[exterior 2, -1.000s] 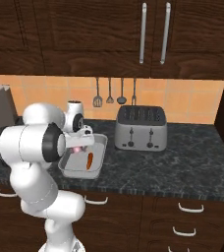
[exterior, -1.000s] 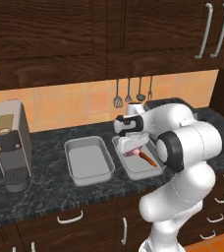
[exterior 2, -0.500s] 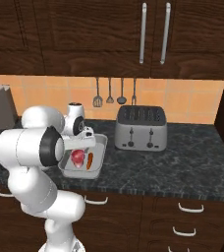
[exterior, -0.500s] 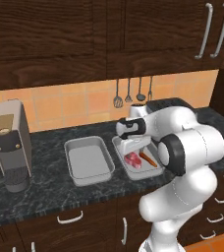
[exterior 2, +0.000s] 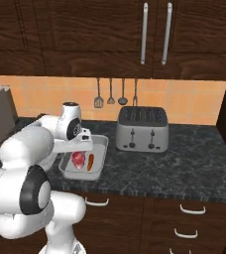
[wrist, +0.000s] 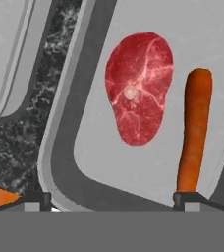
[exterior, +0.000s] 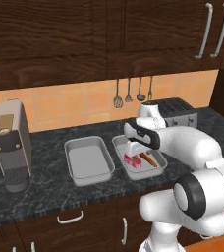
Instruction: Place one carrot and one steak in each tupperware on the nearby counter, to pack two identical lunches.
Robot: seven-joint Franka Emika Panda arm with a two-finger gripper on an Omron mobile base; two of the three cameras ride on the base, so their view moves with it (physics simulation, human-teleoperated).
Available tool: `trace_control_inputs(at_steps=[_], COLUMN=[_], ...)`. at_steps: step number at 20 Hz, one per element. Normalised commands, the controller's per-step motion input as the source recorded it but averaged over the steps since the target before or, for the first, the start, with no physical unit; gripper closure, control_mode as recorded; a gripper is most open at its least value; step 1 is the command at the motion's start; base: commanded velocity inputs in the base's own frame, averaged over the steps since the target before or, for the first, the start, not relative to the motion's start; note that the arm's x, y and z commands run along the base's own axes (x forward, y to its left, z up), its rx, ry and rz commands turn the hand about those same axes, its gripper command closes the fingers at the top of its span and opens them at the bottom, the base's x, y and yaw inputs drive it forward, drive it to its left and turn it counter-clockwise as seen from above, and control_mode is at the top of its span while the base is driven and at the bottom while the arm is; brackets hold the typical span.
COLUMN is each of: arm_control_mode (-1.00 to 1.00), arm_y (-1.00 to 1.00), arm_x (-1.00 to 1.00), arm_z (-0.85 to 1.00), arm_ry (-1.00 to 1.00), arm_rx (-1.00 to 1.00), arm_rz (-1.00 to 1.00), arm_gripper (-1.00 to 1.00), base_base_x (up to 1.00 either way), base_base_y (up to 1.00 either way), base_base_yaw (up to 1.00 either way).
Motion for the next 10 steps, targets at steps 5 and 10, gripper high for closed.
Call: trace_control_inputs(at_steps=[5, 10], arm_control_mode=[-1.00, -1.00], arm_y=[-0.33, -0.08], arm_x=[-1.00, -0.97], arm_z=[0.32, 0.74], arm_ry=[-0.04, 0.01], arm_rx=[0.11, 0.06], arm_rz=[-0.27, -0.24], arm_gripper=[-1.00, -1.00], base_base_x=[0.00, 0.00], base_base_y=[0.00, 0.00], base_base_yaw=[0.00, 0.00])
